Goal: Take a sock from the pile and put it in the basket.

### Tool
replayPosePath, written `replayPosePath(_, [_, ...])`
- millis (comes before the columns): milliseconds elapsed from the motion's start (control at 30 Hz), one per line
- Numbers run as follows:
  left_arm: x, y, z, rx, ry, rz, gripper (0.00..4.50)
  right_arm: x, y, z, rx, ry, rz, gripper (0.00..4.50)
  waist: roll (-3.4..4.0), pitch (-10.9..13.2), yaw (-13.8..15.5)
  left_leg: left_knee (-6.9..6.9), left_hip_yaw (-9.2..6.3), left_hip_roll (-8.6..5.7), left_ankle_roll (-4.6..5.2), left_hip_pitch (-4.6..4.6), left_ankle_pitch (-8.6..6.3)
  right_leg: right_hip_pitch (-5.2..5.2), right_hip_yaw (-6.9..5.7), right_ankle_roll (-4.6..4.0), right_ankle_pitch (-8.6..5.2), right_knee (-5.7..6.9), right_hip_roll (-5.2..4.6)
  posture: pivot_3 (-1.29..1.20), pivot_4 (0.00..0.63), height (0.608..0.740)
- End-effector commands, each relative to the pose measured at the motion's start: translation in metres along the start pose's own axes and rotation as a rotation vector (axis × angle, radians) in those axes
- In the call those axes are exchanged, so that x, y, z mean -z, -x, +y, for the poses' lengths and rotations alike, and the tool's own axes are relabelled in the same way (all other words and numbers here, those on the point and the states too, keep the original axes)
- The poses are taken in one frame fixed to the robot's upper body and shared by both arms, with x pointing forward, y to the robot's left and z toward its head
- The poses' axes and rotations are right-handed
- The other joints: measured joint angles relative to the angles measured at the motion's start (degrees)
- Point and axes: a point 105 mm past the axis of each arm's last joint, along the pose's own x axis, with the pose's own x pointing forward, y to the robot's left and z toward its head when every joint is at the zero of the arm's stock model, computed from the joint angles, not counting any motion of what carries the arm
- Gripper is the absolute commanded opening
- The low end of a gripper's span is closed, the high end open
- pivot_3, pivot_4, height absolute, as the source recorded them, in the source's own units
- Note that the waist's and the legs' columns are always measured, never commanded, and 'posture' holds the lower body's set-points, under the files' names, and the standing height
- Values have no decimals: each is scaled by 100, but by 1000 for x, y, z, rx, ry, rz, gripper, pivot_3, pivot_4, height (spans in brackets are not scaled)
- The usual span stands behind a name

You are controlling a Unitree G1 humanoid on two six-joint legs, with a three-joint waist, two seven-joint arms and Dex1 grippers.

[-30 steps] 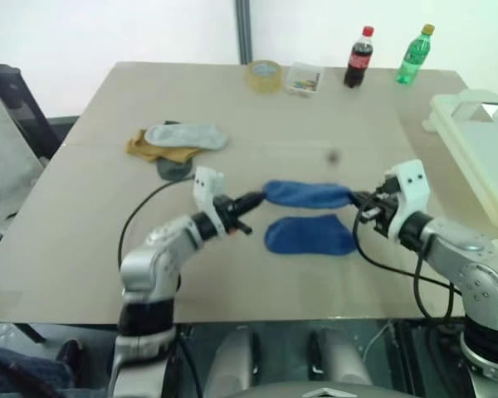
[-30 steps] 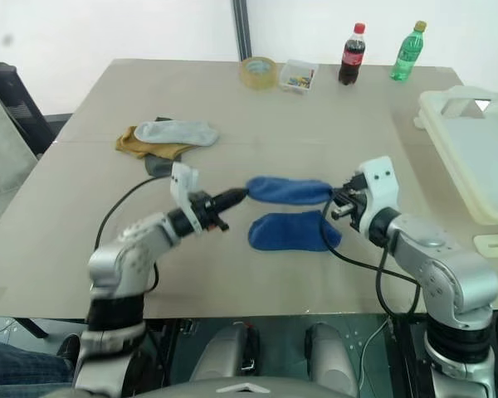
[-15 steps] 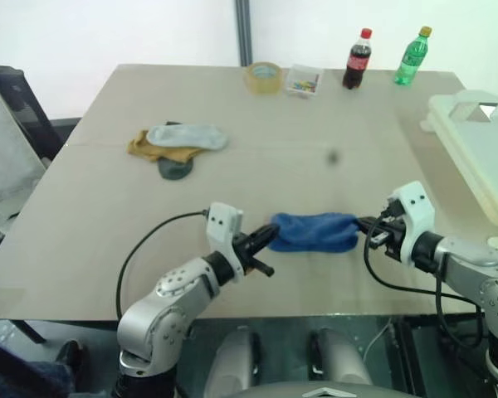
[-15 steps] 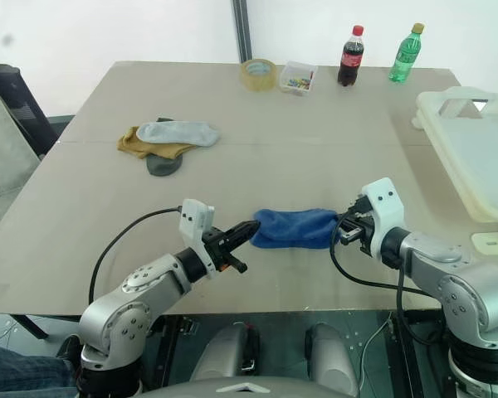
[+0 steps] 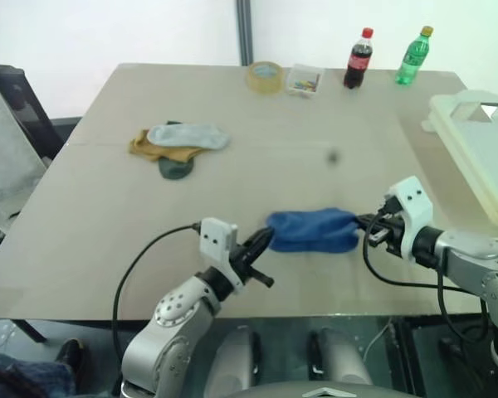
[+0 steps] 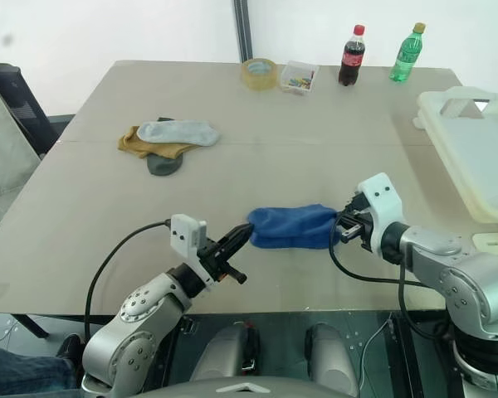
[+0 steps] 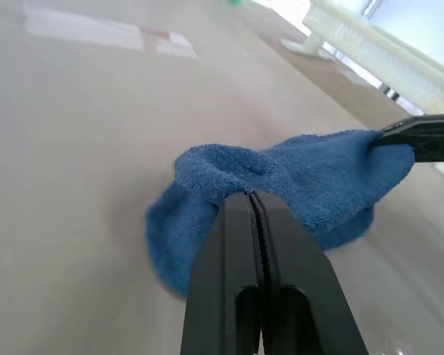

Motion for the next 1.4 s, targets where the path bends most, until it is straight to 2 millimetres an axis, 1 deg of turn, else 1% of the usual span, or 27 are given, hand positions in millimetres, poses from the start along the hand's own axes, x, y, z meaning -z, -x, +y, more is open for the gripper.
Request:
replayPosePath(33, [-8,-1,-4,20,-13,-34,60,-11,0,0,16,27,-45,0,0,0,-1,0,1,0,0,0,0,0,0,0,0,-2,0,0,150,740])
replayPosePath(133, [1,-5,-5,35,-19,36,60,-6,-3,-2,27,21,-34,0,0,0,5,-1,1,-2,1,-1,0,0,-1,0,0,-2,0,0,150,740])
replayPosePath(267, [14,-8,-9,81,-19,131,60,11,-6,-2,36,-11,11,0,0,0,7,-2,1,-2,1,0,0,0,-1,1,0,-2,1,0,150,740])
replayPosePath(367, [29,-11,-8,83,13,226,60,34,-9,-1,41,-53,56,0,0,0,14,-4,1,-3,1,-1,-1,0,-1,2,-1,-2,1,0,150,740])
replayPosePath(433, [30,-14,-8,87,16,244,60,44,-9,-1,48,-65,79,0,0,0,13,-3,1,-2,1,0,-1,0,-2,3,-1,-2,1,0,150,740])
replayPosePath(500, [29,-15,-7,81,20,246,60,47,-8,-4,61,-82,72,0,0,0,-3,-3,1,-2,1,0,-1,0,0,4,-2,-1,1,0,150,740])
replayPosePath(533, [28,-15,-6,75,24,247,60,46,-7,-4,63,-89,63,0,-1,0,-6,-3,3,-2,1,2,-1,1,1,6,-3,-2,1,0,150,740])
replayPosePath(567, [28,-16,-4,70,27,248,0,45,-6,-4,61,-88,53,621,0,0,-8,-3,2,-1,1,3,-1,1,0,8,-4,-1,2,0,150,740])
replayPosePath(600, [27,-16,-3,66,28,249,0,43,-5,-4,53,-88,45,934,0,0,-7,-3,2,0,1,4,-1,1,0,8,-4,-1,2,0,150,740])
replayPosePath(667, [22,-20,0,47,24,229,0,37,-1,-8,79,-54,20,1846,-1,0,-6,-3,1,0,1,3,-1,1,-1,6,-3,-1,2,0,150,740])
replayPosePath(700, [19,-21,1,36,26,217,0,34,1,-9,86,-40,11,2422,-1,0,-3,-3,2,-1,1,3,-1,1,0,5,-2,-1,2,0,150,740])
replayPosePath(733, [16,-22,3,27,26,201,0,27,3,-9,80,-14,-16,2731,-1,0,-2,-3,2,-1,1,2,-1,1,0,5,-2,-1,2,0,150,740])
replayPosePath(800, [12,-23,4,22,21,183,0,13,5,-4,44,29,-75,2731,-1,1,-5,-3,3,-3,1,1,-1,0,1,4,-2,-2,1,0,150,740])
replayPosePath(833, [11,-24,3,27,15,178,0,1,4,3,7,67,-126,2731,-1,1,-9,-4,2,-3,1,1,-1,0,1,4,-2,-2,2,0,150,740])
replayPosePath(900, [10,-25,2,35,10,176,0,-17,0,16,-58,113,-198,2731,2,4,-36,-4,2,-3,1,1,-1,-2,1,4,-2,-2,4,0,150,740])
replayPosePath(967, [9,-26,2,38,11,171,0,-25,-8,26,-103,132,-229,2731,1,3,-34,-4,7,-4,1,1,-1,-6,3,5,-2,0,7,0,150,740])
replayPosePath(1033, [8,-28,1,41,11,167,0,-25,-15,31,-125,161,-232,2731,1,3,-21,-4,0,-3,1,3,0,-4,-3,5,-2,1,10,0,150,740])
replayPosePath(1100, [8,-29,1,48,2,165,0,-21,-21,37,-151,217,-214,2731,1,4,16,-6,-7,-3,1,-1,0,-3,-7,3,-2,1,7,0,150,740])
replayPosePath(1167, [7,-30,1,52,-1,163,0,-10,-32,37,-150,242,-181,2731,1,4,25,-6,-3,-5,1,-6,-1,-5,-3,2,-1,-3,2,0,150,740])
replayPosePath(1267, [7,-32,1,53,3,164,0,16,-45,29,-119,260,-101,2731,0,3,35,-5,7,-9,5,-6,-3,-4,3,3,-1,-8,-2,0,150,740])
replayPosePath(1367, [8,-33,2,54,6,169,0,45,-53,21,-96,294,-19,2731,0,4,64,-5,7,-8,5,-5,-3,-4,2,3,-1,-7,-1,0,150,740])
replayPosePath(1400, [8,-33,2,54,9,172,0,51,-55,20,-97,294,-11,2731,2,2,69,-5,9,-8,5,-4,-3,-5,3,3,-1,-6,0,0,150,740])
